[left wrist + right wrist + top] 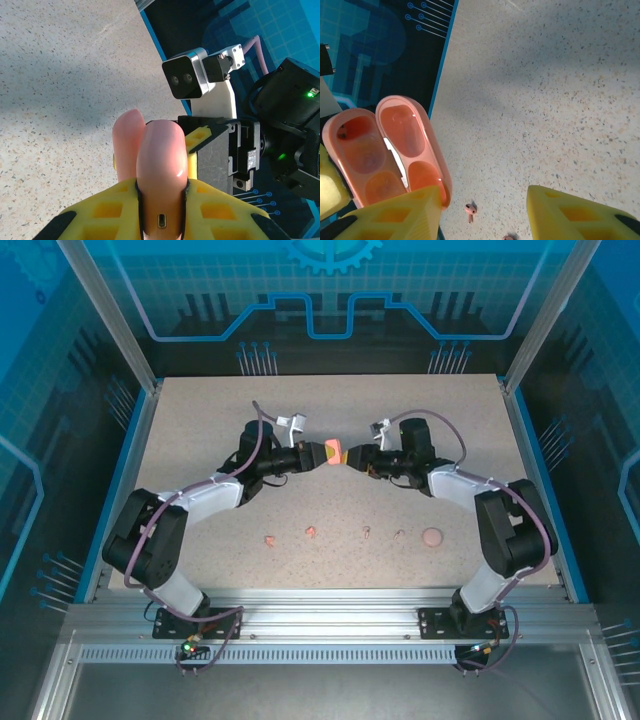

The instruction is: Insert the wireless bluetooth earbuds into the charging case

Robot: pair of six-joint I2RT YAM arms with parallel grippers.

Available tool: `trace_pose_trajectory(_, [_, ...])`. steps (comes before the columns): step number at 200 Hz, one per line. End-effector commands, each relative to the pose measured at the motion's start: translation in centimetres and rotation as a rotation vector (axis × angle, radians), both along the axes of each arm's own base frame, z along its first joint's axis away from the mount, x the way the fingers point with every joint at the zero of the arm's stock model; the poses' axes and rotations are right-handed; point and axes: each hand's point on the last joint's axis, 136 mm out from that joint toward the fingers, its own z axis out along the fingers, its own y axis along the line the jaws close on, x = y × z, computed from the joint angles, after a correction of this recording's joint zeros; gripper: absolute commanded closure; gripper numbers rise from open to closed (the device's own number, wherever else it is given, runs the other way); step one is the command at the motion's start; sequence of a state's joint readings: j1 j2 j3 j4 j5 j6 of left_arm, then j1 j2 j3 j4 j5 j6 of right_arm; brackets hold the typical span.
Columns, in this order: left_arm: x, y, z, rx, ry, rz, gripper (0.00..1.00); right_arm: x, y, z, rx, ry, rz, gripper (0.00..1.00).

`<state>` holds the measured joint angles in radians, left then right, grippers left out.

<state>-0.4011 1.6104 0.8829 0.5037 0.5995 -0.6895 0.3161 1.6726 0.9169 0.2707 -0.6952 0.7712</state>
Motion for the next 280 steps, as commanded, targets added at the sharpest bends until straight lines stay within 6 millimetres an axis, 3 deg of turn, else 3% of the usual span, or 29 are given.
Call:
trace_pose_trajectory(1, [-0.5, -0.1, 1.9, -0.037, -0.042, -0.018, 1.0, 0.6, 1.3, 1.7, 0.044, -0.044, 0.033, 0.52])
trace_pose_trajectory(29, [-0.5, -0.1, 1.9, -0.041, -0.04, -0.017, 1.0, 0.8, 1.9, 1.9, 0.062, -0.044, 0.046, 0.54])
trace_pose_trajectory(65, [-0.4, -0.1, 1.8, -0.046, -0.038, -0.013, 1.0, 0.8, 2.3, 1.9, 0.082, -0.039, 0.065, 0.65])
trace_pose_trajectory(88, [-0.4, -0.1, 1.8, -0.047, -0.039, -0.012, 1.0, 0.8, 2.4, 1.8, 0.087, -0.037, 0.072, 0.78])
trace_pose_trajectory(115, [-0.4, -0.1, 1.6, -0.047, -0.034, -0.007, 1.0, 0.8, 2.5, 1.8, 0.09, -0.034, 0.077, 1.0])
trace_pose_trajectory(162, [-0.3, 0.0, 1.3, -0.044, -0.027, 0.004, 1.0, 1.0, 2.3, 1.8, 0.073, -0.031, 0.066, 1.0])
trace_pose_trajectory(174, [-0.2, 0.1, 1.0, -0.038, -0.022, 0.015, 0.88, 1.1, 2.1, 1.7, 0.058, -0.031, 0.06, 1.0])
trace_pose_trajectory(193, [0.1, 0.5, 0.8, -0.025, -0.019, 0.045, 0.54, 1.3, 1.7, 1.3, 0.007, -0.02, 0.043, 1.0])
trace_pose_trajectory(212, [0.5, 0.9, 0.5, -0.008, -0.022, 0.076, 0.32, 1.7, 1.1, 0.7, -0.055, -0.011, 0.028, 1.0])
trace_pose_trajectory(246, [1.0, 1.6, 0.7, 0.017, -0.033, 0.103, 0.15, 2.6, 0.1, -0.3, -0.144, -0.009, 0.015, 1.0])
trace_pose_trajectory(280, [1.6, 3.4, 1.8, 0.064, -0.046, 0.101, 0.06, 3.8, -0.3, 0.0, -0.26, -0.092, 0.074, 1.0])
